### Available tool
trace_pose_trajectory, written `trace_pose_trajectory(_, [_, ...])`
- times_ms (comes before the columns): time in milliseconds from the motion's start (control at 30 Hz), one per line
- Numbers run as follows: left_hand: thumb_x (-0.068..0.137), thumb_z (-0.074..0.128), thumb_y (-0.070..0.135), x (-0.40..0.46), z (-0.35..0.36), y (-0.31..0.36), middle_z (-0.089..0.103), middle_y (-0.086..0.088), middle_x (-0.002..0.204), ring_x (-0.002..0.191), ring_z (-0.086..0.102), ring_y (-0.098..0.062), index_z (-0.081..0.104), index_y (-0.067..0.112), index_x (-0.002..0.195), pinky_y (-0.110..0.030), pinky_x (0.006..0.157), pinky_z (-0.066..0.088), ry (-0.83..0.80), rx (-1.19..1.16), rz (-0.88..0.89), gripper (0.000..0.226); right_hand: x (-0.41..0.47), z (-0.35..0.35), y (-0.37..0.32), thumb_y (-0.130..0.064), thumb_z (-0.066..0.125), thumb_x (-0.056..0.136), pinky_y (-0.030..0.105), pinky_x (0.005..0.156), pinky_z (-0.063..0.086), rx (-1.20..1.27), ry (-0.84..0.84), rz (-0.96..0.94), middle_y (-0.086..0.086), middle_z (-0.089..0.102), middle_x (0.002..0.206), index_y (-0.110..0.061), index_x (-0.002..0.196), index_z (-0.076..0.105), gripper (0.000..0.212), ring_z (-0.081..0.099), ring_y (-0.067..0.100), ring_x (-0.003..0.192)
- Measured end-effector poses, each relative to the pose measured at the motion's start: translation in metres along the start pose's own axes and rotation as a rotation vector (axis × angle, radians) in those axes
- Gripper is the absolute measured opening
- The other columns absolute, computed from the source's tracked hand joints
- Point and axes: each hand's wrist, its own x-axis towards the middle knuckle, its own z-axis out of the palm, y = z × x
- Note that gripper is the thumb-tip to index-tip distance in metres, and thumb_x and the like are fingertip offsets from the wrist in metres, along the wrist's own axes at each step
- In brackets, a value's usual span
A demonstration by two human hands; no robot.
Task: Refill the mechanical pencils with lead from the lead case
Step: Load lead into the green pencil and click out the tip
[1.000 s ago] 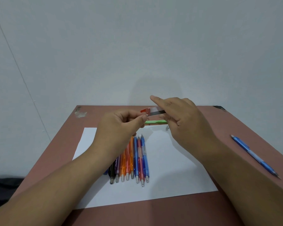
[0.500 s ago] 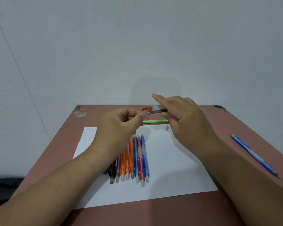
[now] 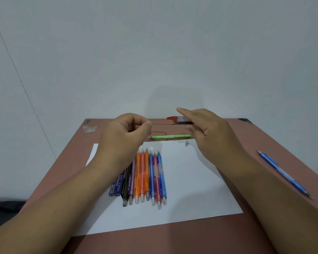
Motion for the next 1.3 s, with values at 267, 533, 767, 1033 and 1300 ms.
trace_pose_trajectory(267, [0.094, 0.063, 0.028, 0.010, -0.011, -0.001, 0.073, 0.010, 0.079, 0.056, 0.058, 0.002, 0.071, 0.023, 0.087, -0.020, 0.056, 0.048, 0.116, -0.053, -0.027, 0.012, 0.002, -0.007, 0.002, -0.008, 0.059, 0.099, 0.001, 0.089, 0.037, 0.103, 0.002, 0.119, -0.022, 0.062, 0.113, -0.031, 0.128, 0.068, 0.037, 0.053, -0.006, 0.105])
trace_pose_trajectory(533, [0.095, 0.061, 0.025, 0.014, -0.011, -0.006, 0.073, 0.005, 0.082, 0.063, 0.058, -0.010, 0.071, 0.019, 0.088, -0.027, 0.055, 0.051, 0.140, -0.134, -0.095, 0.013, 0.001, -0.005, -0.011, -0.024, 0.064, 0.099, 0.017, 0.088, 0.052, 0.399, -0.003, 0.341, -0.016, 0.068, 0.109, -0.047, 0.113, 0.063, 0.026, 0.063, -0.001, 0.102])
trace_pose_trajectory(767, [0.094, 0.062, 0.024, 0.013, -0.010, -0.007, 0.074, 0.003, 0.081, 0.063, 0.057, -0.012, 0.071, 0.018, 0.087, -0.031, 0.057, 0.050, 0.120, -0.145, -0.093, 0.013, 0.001, -0.006, -0.021, -0.018, 0.056, 0.103, 0.023, 0.081, 0.059, 0.700, -0.066, 0.439, -0.015, 0.076, 0.103, -0.036, 0.117, 0.063, 0.024, 0.069, 0.002, 0.100])
trace_pose_trajectory(1033, [0.096, 0.060, 0.029, 0.015, -0.008, -0.007, 0.073, 0.004, 0.082, 0.064, 0.057, -0.012, 0.070, 0.020, 0.085, -0.030, 0.058, 0.050, 0.113, -0.126, -0.102, 0.018, 0.000, -0.007, -0.025, -0.006, 0.045, 0.106, 0.038, 0.081, 0.061, 0.955, -0.211, 0.427, 0.004, 0.077, 0.099, -0.031, 0.127, 0.060, 0.036, 0.072, 0.019, 0.093])
trace_pose_trajectory(1300, [0.097, 0.058, 0.028, 0.015, -0.008, -0.007, 0.073, 0.007, 0.081, 0.061, 0.057, -0.008, 0.069, 0.020, 0.087, -0.029, 0.057, 0.051, 0.114, -0.105, -0.097, 0.017, -0.001, -0.007, -0.028, -0.005, 0.052, 0.102, 0.039, 0.076, 0.062, 0.928, -0.278, 0.431, 0.007, 0.077, 0.099, -0.043, 0.142, 0.048, 0.055, 0.070, 0.018, 0.082])
